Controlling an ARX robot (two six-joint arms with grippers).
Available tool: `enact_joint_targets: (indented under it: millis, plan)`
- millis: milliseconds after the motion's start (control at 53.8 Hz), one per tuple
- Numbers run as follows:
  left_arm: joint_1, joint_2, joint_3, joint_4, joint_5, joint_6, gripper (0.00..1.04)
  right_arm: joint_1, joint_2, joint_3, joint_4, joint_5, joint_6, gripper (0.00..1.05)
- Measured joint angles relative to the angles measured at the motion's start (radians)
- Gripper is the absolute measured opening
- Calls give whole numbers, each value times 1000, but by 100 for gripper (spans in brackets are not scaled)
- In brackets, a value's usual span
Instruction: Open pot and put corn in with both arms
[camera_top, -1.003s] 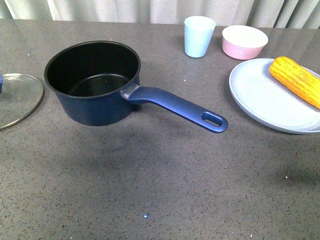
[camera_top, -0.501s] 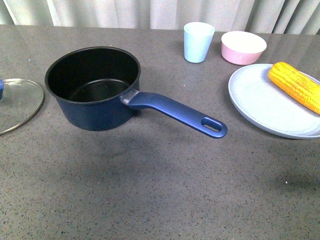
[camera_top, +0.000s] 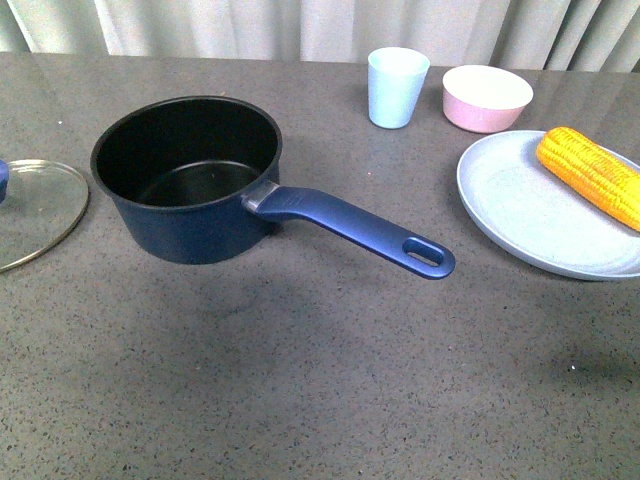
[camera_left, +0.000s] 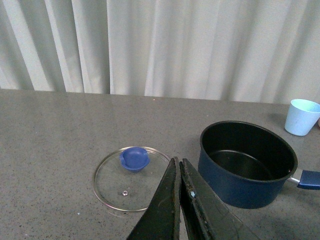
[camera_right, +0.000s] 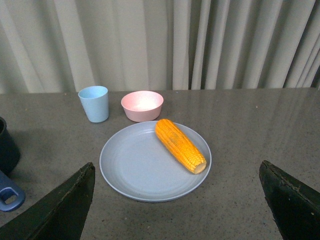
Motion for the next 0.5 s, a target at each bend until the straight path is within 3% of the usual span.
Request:
enact_joint_targets:
  millis: [297, 446, 501]
  plan:
    - [0, 0, 0, 0, 0, -1, 3, 0, 0, 0, 0, 0, 0, 96]
    - [0, 0, 0, 0, 0, 0, 38, 0, 0, 0, 0, 0, 0, 96]
    - [0, 0, 0, 0, 0, 0, 47, 0, 0, 0, 0, 0, 0, 96]
